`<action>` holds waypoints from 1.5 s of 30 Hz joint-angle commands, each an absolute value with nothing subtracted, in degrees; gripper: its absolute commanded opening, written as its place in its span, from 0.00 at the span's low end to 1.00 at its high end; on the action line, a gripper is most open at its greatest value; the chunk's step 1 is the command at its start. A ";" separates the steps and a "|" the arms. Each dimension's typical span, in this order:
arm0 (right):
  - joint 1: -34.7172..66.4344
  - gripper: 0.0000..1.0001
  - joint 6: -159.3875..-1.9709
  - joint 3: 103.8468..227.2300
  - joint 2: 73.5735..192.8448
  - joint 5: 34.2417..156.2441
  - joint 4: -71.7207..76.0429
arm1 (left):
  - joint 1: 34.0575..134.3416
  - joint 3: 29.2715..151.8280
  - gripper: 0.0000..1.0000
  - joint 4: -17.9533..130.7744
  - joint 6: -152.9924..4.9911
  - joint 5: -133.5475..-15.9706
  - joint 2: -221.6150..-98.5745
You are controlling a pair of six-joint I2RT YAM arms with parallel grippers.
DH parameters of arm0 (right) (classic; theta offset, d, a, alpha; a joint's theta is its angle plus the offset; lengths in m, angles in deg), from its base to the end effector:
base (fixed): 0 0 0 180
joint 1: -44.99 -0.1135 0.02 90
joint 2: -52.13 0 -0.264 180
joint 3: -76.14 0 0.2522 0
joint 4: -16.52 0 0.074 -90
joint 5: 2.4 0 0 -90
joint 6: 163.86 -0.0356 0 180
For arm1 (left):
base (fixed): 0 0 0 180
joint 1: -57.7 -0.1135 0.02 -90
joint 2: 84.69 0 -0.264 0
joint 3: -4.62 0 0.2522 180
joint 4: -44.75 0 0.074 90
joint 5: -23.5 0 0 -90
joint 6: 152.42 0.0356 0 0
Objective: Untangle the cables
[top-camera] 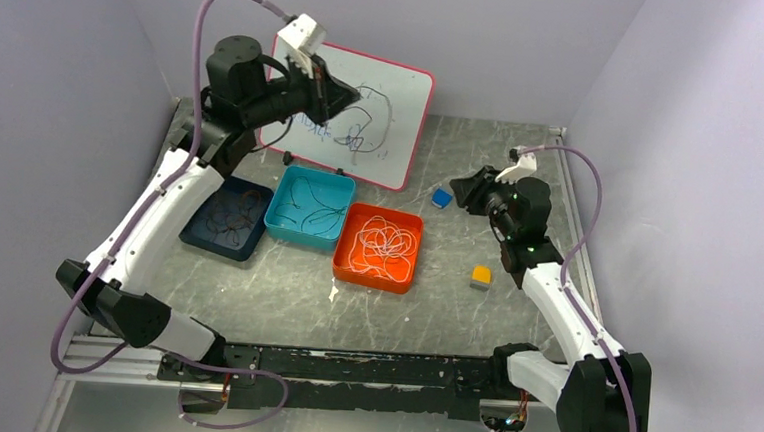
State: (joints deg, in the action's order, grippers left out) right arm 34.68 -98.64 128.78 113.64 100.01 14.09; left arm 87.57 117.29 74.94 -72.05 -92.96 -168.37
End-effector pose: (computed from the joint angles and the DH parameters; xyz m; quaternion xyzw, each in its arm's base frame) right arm 0.2445 0.0523 0.2853 0.0288 0.7713 0.2697 0.5758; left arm 0.2673 -0.1718 0.4959 0.2798 0.6566 -0.3840 0.5858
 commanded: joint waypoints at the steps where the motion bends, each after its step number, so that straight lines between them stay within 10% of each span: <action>1: 34.60 0.39 -95.82 128.69 112.79 106.35 16.83 | 80.61 114.84 0.07 78.56 -74.18 -90.02 -165.84; 22: 34.59 0.43 -93.83 127.34 112.56 109.16 18.82 | 54.66 88.17 0.07 84.83 -77.61 -73.62 -153.23; 45: 34.56 0.43 -93.68 128.36 111.54 109.57 17.60 | 49.48 72.68 0.07 78.77 -76.90 -57.10 -154.89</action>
